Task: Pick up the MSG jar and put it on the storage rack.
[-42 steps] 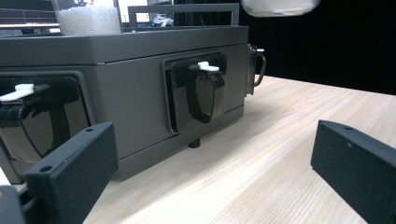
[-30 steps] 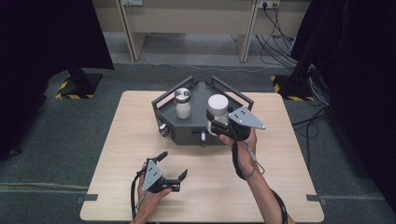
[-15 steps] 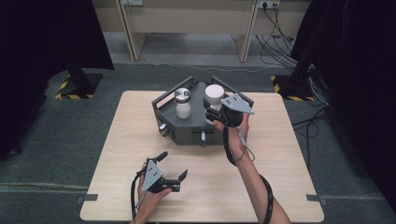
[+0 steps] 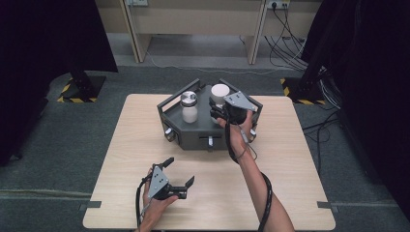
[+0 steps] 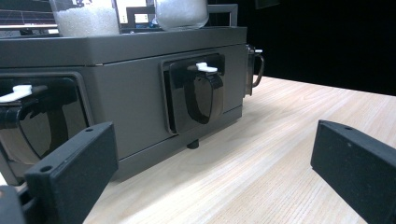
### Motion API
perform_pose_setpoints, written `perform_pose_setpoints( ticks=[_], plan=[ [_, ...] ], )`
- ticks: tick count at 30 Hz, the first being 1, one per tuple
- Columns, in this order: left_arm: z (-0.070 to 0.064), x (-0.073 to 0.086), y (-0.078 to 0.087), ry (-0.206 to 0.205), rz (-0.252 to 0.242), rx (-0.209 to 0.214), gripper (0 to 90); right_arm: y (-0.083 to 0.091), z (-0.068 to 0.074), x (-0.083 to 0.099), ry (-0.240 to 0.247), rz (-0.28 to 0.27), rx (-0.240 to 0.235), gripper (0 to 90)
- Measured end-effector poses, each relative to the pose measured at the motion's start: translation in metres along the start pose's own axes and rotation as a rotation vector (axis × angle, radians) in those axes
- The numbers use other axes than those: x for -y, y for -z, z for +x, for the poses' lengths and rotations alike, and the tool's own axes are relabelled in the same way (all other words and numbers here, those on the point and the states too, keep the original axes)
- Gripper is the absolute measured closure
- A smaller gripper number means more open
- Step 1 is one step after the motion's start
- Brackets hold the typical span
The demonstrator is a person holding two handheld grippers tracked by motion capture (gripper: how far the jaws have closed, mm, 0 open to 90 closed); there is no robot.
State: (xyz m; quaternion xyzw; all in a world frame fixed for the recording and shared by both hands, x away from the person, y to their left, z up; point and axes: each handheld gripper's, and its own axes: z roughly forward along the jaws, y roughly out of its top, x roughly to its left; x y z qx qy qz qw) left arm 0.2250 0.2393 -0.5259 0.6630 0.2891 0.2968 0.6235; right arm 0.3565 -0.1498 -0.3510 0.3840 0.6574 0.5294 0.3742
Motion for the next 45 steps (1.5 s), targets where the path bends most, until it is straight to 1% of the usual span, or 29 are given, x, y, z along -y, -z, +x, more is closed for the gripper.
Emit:
perform_pose_setpoints(
  ticks=[8, 14, 16, 17, 22, 26, 28, 29, 30, 32, 33, 34, 37, 38, 41, 45],
  plan=[
    [0.000, 0.000, 0.000, 0.001, -0.002, 0.001, 0.3, -0.013, 0.004, 0.003, -0.007, 0.012, 0.009, 35.1],
    [0.000, 0.000, 0.000, 0.001, -0.002, 0.001, 0.2, -0.019, 0.005, 0.006, -0.007, 0.019, 0.015, 35.1],
    [0.000, 0.000, 0.000, 0.002, -0.001, 0.002, 0.2, -0.020, 0.006, 0.007, -0.005, 0.024, 0.019, 35.1],
    [0.000, 0.000, 0.000, 0.001, 0.000, 0.002, 0.2, -0.020, 0.006, 0.009, -0.008, 0.018, 0.021, 35.1],
    [0.000, 0.000, 0.000, 0.001, 0.000, 0.002, 0.2, -0.020, 0.004, 0.009, -0.001, 0.019, 0.016, 35.0],
    [-0.001, 0.000, 0.000, 0.001, -0.001, 0.003, 0.2, -0.019, 0.001, 0.010, -0.022, 0.019, 0.013, 34.8],
    [-0.001, 0.000, 0.000, 0.000, 0.000, 0.004, 0.2, -0.018, -0.001, 0.008, -0.018, 0.027, 0.005, 34.4],
    [-0.001, 0.000, 0.000, 0.001, 0.001, 0.003, 0.2, -0.018, -0.001, 0.007, -0.017, 0.028, 0.011, 33.2],
    [-0.001, 0.000, 0.000, 0.001, 0.001, 0.003, 0.2, -0.017, -0.001, 0.007, -0.017, 0.024, 0.014, 30.2],
    [-0.001, 0.000, 0.000, 0.001, 0.000, 0.003, 0.2, -0.016, -0.004, 0.004, -0.037, 0.023, -0.006, 22.3],
    [-0.001, 0.000, 0.000, 0.001, 0.000, 0.002, 0.2, -0.016, -0.005, 0.003, -0.032, 0.026, -0.012, 18.6],
    [-0.001, 0.000, 0.000, 0.002, -0.001, 0.002, 0.2, -0.014, -0.004, 0.002, -0.024, 0.022, -0.004, 15.8],
    [-0.001, 0.000, 0.000, 0.002, 0.000, 0.003, 0.2, -0.009, -0.005, 0.001, -0.035, 0.005, 0.000, 9.1],
    [-0.001, 0.000, 0.000, 0.002, 0.000, 0.003, 0.2, -0.008, -0.005, 0.000, -0.037, 0.005, 0.000, 7.6],
    [-0.001, 0.000, 0.000, 0.000, 0.001, 0.003, 0.3, -0.002, -0.009, 0.001, -0.043, -0.006, -0.019, 3.3],
    [-0.002, 0.001, 0.000, 0.003, 0.000, 0.002, 0.2, 0.005, -0.011, 0.003, -0.048, -0.031, -0.032, 1.3]
  ],
)
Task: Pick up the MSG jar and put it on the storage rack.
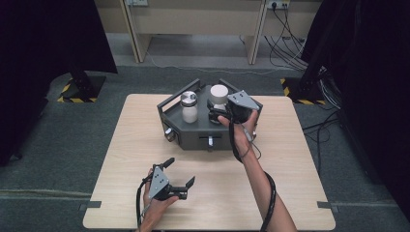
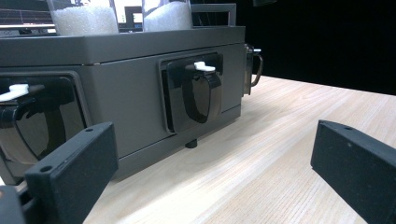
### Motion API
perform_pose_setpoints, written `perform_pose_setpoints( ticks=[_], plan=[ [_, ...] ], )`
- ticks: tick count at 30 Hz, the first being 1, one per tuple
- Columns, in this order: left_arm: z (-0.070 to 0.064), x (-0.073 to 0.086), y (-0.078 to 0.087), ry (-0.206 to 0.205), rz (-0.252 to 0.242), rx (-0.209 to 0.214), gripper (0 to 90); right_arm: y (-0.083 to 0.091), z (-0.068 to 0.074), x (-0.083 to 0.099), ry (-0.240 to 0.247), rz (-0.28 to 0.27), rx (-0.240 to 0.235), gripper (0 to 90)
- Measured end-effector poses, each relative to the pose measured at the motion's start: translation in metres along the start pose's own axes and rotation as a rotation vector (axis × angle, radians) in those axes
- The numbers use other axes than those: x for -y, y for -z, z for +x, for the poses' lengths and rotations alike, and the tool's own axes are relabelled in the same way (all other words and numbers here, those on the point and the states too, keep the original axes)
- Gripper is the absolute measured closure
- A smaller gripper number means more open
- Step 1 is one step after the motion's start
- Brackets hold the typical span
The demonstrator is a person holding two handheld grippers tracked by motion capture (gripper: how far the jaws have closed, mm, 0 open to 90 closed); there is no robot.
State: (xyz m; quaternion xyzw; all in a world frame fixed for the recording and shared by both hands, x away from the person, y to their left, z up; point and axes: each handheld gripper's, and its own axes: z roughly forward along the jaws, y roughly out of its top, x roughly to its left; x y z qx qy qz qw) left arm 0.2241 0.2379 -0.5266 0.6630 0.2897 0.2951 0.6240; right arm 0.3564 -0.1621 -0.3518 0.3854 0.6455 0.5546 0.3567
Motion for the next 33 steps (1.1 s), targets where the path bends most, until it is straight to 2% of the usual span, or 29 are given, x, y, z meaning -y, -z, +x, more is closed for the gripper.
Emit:
perform_pose_setpoints(
  ticks=[11, 20, 33],
  plan=[
    [0.000, 0.000, 0.000, -0.004, -0.002, -0.003, 0.2, 0.016, -0.001, 0.002, -0.007, -0.027, -0.028, 0.5],
    [0.000, 0.000, 0.001, -0.005, -0.005, -0.008, 0.2, 0.030, 0.003, 0.007, -0.001, -0.048, -0.030, 0.5],
    [0.000, 0.000, 0.000, -0.004, 0.000, -0.008, 0.2, 0.050, 0.003, 0.022, -0.020, -0.062, -0.025, 0.4]
  ],
)
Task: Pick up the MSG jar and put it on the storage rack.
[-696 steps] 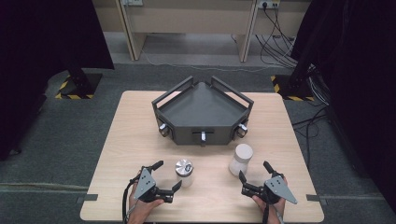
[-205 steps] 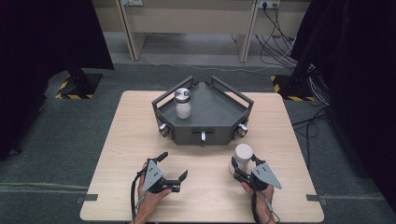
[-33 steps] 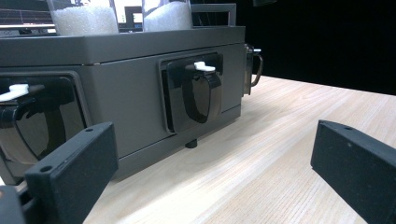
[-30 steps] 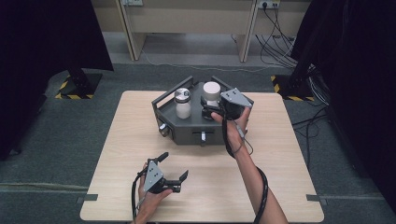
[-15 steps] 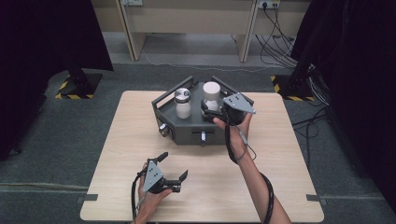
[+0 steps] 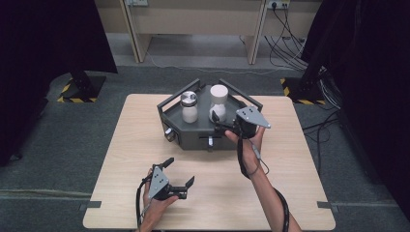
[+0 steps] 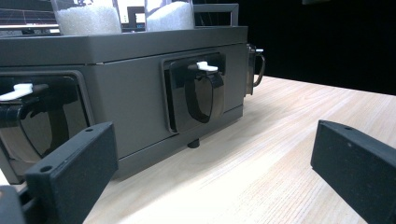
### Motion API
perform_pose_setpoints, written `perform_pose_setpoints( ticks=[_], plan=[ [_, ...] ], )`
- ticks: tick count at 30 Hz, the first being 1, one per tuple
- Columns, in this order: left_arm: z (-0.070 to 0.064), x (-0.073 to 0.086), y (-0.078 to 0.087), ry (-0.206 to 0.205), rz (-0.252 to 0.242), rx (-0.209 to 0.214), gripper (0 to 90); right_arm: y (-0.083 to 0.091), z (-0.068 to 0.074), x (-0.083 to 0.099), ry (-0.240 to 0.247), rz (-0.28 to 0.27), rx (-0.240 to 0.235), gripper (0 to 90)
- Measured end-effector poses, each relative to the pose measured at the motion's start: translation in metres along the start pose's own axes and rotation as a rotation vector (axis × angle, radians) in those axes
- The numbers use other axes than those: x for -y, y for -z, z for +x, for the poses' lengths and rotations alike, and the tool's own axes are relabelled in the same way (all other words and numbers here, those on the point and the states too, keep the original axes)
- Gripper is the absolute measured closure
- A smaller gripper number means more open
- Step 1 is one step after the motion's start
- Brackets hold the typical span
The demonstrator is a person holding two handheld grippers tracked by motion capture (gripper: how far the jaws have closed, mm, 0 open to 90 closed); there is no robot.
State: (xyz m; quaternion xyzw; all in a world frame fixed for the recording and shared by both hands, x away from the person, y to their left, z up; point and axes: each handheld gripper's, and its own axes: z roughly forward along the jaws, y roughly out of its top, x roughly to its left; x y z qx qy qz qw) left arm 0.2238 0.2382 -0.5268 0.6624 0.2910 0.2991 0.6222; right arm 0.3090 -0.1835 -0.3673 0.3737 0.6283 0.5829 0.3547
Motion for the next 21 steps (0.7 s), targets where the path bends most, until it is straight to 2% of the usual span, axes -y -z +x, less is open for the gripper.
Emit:
perform_pose_setpoints(
  ticks=[8, 12, 21],
  plan=[
    [0.000, 0.000, 0.000, 0.001, 0.001, 0.000, 0.2, 0.011, 0.001, 0.009, -0.017, -0.016, -0.007, 0.4],
    [0.000, 0.000, 0.000, 0.002, 0.002, 0.000, 0.2, 0.018, 0.004, 0.013, -0.005, -0.018, -0.013, 0.4],
    [0.001, 0.000, 0.000, 0.006, 0.000, -0.007, 0.2, 0.031, 0.006, 0.029, -0.020, -0.026, -0.043, 0.5]
  ],
)
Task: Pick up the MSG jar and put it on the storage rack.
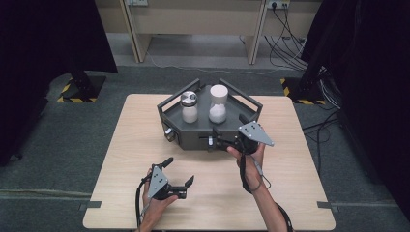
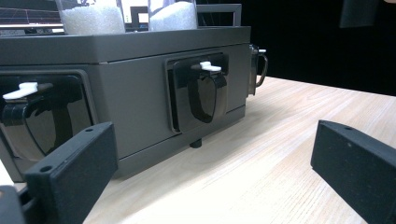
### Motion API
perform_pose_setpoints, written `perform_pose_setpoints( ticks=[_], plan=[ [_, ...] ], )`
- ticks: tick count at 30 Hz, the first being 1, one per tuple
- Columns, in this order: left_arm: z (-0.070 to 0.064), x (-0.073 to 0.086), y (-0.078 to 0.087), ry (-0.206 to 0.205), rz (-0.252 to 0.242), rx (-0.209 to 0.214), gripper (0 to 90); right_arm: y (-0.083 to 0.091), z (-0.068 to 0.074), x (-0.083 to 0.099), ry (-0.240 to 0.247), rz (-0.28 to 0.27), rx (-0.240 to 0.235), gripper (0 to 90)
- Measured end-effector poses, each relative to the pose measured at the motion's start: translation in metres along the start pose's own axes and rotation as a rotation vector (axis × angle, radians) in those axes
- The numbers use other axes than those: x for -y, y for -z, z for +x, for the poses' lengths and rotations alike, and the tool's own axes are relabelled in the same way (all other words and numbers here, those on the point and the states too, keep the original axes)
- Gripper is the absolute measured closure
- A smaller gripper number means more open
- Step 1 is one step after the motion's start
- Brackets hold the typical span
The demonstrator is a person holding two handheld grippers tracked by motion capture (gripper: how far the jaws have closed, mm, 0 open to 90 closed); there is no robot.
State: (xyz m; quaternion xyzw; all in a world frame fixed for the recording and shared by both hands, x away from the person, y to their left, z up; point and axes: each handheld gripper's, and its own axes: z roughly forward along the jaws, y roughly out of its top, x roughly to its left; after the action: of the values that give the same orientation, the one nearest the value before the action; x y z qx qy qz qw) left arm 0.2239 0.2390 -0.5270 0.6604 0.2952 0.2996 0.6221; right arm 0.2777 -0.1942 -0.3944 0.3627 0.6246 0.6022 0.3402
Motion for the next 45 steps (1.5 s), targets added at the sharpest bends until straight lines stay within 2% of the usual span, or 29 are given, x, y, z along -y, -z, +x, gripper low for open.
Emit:
perform_pose_setpoints(
  ticks=[7, 15, 23, 36, 45],
  plan=[
    [0.000, 0.000, 0.000, -0.003, -0.001, 0.002, 0.2, 0.011, 0.004, 0.010, 0.005, -0.005, -0.018, 0.5],
    [-0.001, 0.000, 0.000, -0.005, -0.001, 0.001, 0.2, 0.030, 0.010, 0.030, 0.029, 0.007, -0.044, 0.4],
    [-0.001, 0.000, 0.000, -0.006, -0.001, 0.000, 0.2, 0.041, 0.009, 0.044, 0.018, 0.018, -0.056, 0.4],
    [-0.001, 0.000, 0.000, -0.007, 0.000, -0.001, 0.2, 0.056, 0.009, 0.068, 0.019, 0.020, -0.076, 0.4],
    [-0.001, 0.000, 0.000, -0.007, -0.001, -0.003, 0.2, 0.060, 0.009, 0.075, 0.023, 0.018, -0.088, 0.4]
  ],
)
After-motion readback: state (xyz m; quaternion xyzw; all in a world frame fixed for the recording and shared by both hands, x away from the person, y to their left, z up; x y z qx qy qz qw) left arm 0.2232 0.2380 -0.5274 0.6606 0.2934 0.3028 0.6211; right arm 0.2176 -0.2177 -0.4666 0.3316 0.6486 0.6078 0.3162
